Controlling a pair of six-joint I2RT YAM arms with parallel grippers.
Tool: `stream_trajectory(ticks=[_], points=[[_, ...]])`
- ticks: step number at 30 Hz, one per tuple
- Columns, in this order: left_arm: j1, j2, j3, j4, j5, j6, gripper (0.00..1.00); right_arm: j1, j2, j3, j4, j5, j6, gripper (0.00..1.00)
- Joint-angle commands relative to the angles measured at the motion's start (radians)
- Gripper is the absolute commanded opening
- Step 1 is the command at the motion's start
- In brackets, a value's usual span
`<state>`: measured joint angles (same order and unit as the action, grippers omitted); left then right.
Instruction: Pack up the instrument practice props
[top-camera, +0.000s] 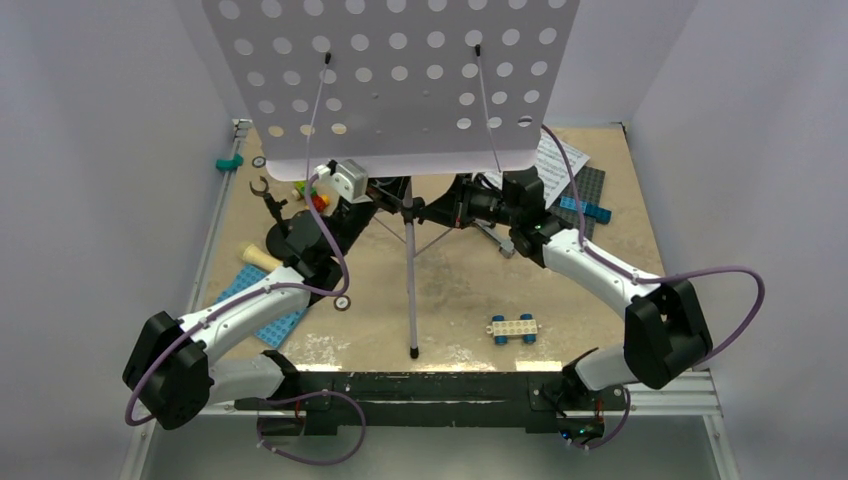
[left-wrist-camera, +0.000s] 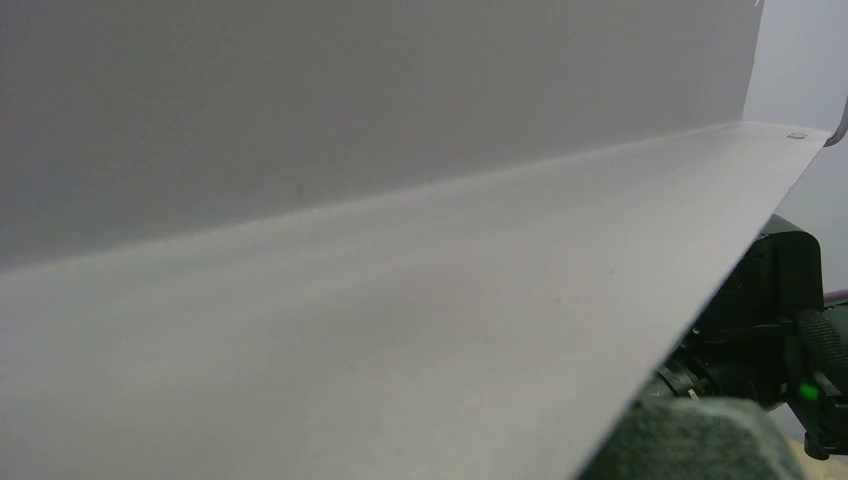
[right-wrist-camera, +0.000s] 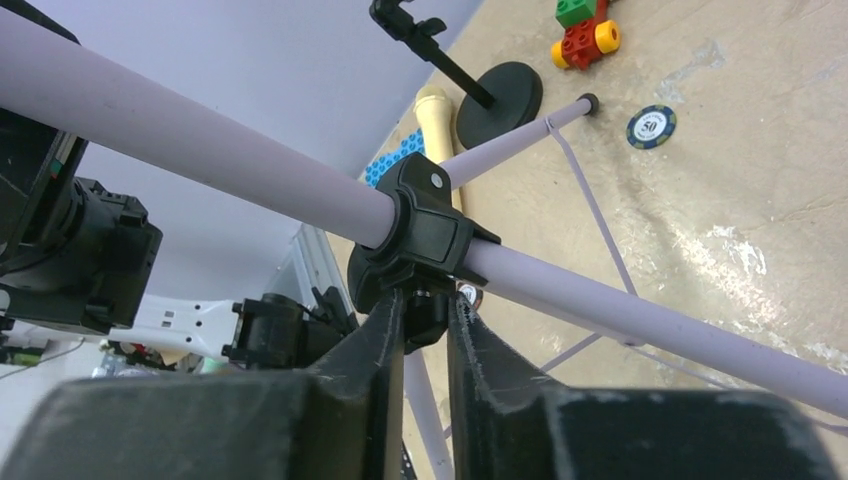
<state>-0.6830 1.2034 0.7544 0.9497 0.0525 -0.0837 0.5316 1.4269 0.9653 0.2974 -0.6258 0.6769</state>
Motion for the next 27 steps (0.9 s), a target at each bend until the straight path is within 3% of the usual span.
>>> stream_trajectory(ticks=[1, 2, 9, 19, 24, 27], points=[[-0.03, -0.004, -0.038, -0.132, 0.101, -0.062, 0.0, 0.005, 0.001, 0.024, 0.008, -0.006, -0.092, 0.05], [-0.03, -0.006, -0.038, -0.133, 0.098, -0.066, 0.0, 0.008, -0.008, 0.009, 0.026, 0.012, -0.119, 0.0], [-0.031, 0.002, -0.022, -0.158, 0.091, -0.1, 0.0, 0.085, -0.131, -0.208, 0.225, 0.297, -0.459, 0.0], [-0.031, 0.022, -0.002, -0.198, 0.094, -0.161, 0.0, 0.251, -0.171, -0.347, 0.401, 0.632, -0.966, 0.0], [-0.03, 0.026, 0.004, -0.221, 0.082, -0.173, 0.0, 0.406, -0.101, -0.413, 0.585, 0.898, -1.376, 0.0], [-0.031, 0.034, 0.002, -0.216, 0.067, -0.177, 0.0, 0.494, 0.005, -0.462, 0.864, 1.061, -1.66, 0.0]])
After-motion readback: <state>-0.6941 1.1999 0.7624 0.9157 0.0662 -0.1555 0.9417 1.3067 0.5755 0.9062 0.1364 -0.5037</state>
